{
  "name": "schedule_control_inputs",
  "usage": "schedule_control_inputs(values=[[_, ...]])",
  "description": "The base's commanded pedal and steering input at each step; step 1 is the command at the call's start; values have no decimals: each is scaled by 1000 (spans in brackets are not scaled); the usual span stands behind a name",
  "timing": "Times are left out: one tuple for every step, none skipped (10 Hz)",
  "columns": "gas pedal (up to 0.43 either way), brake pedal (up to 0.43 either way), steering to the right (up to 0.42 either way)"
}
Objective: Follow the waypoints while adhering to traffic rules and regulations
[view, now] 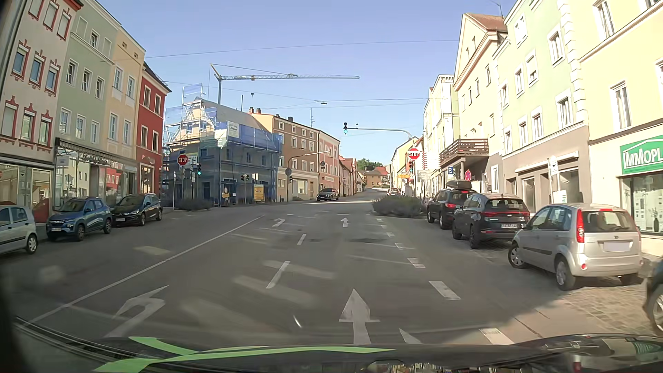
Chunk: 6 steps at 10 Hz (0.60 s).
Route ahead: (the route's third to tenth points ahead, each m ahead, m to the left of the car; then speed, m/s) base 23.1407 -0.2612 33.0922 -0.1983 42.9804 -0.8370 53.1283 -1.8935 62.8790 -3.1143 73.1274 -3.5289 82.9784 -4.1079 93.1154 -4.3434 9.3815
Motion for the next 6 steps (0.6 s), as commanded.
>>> schedule_control_inputs(values=[[157,0,-7],[157,0,-8],[157,0,-10],[157,0,-15],[157,0,-19],[150,0,-22]])
